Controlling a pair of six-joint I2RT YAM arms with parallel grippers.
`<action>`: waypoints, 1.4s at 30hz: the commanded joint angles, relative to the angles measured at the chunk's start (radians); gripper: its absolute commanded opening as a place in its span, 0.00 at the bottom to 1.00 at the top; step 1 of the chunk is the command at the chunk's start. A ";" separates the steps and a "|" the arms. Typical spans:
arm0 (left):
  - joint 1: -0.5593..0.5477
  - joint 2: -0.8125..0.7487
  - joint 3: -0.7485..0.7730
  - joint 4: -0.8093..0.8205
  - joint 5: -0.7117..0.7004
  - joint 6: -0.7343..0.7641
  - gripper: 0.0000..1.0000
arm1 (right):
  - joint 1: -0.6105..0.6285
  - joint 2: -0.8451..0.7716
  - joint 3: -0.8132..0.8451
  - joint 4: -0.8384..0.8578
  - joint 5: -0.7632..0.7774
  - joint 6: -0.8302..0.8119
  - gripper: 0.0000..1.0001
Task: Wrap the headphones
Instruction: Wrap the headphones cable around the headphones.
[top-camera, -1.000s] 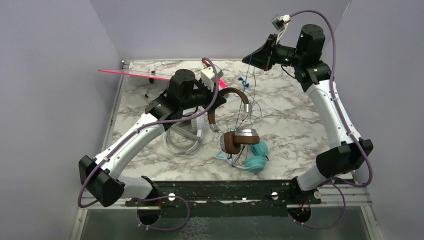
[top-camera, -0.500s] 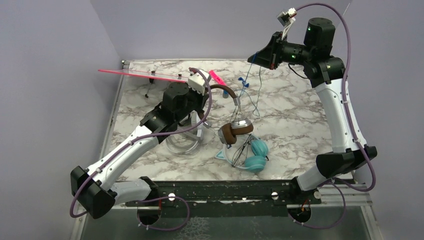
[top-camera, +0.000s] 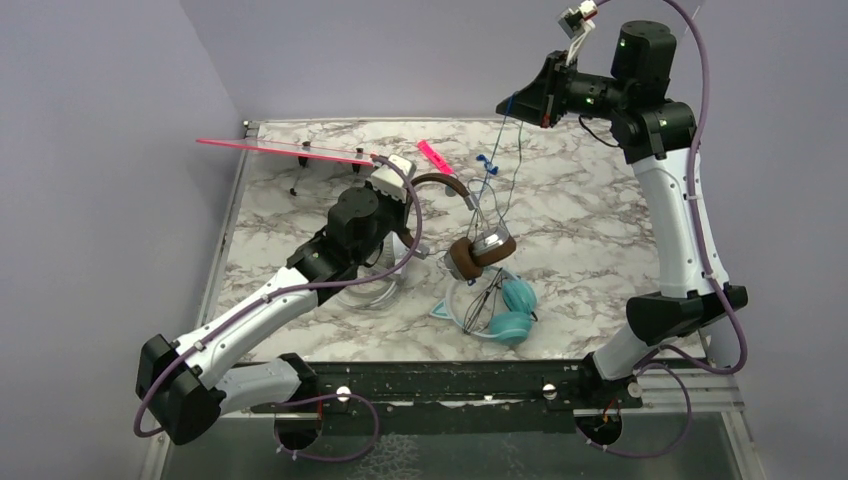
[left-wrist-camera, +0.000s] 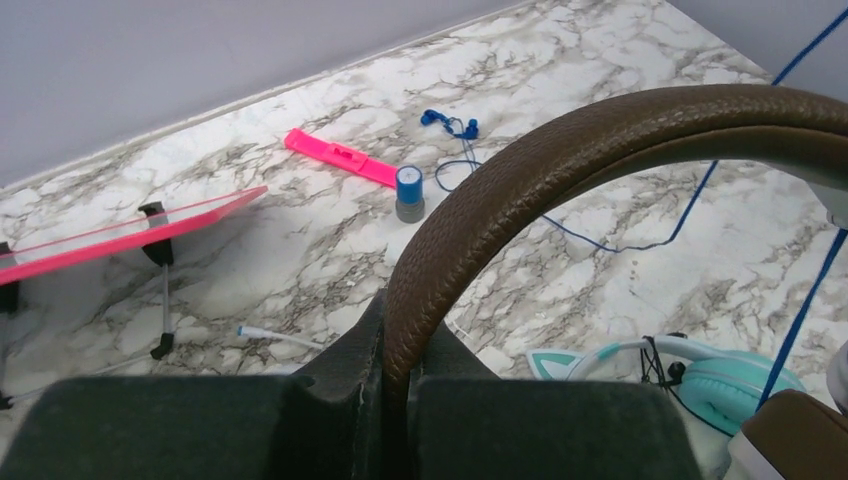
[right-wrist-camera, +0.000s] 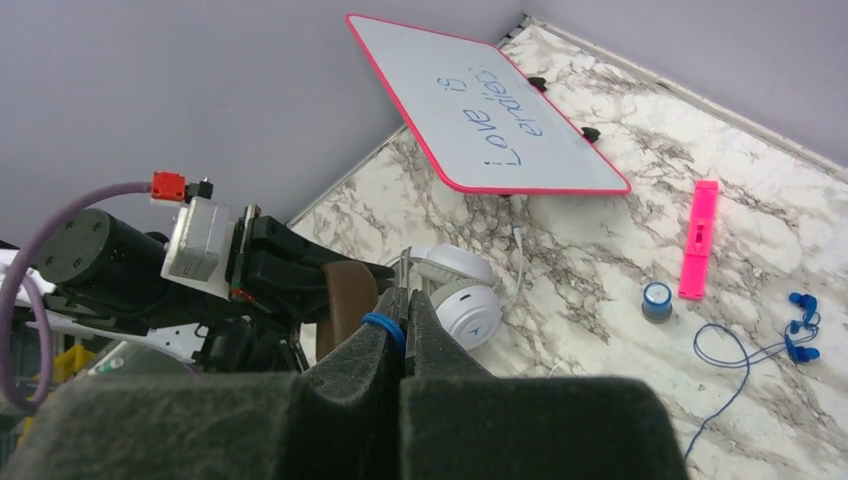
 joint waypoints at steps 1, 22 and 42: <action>-0.014 -0.053 -0.070 0.138 -0.141 -0.067 0.00 | -0.001 -0.005 0.044 -0.030 0.022 0.020 0.00; -0.077 -0.009 0.053 -0.031 -0.426 -0.289 0.00 | 0.054 0.004 0.117 -0.269 0.267 -0.069 0.01; 0.001 -0.202 -0.015 0.038 -0.310 -0.162 0.00 | -0.111 -0.099 -0.089 -0.208 0.076 -0.058 0.01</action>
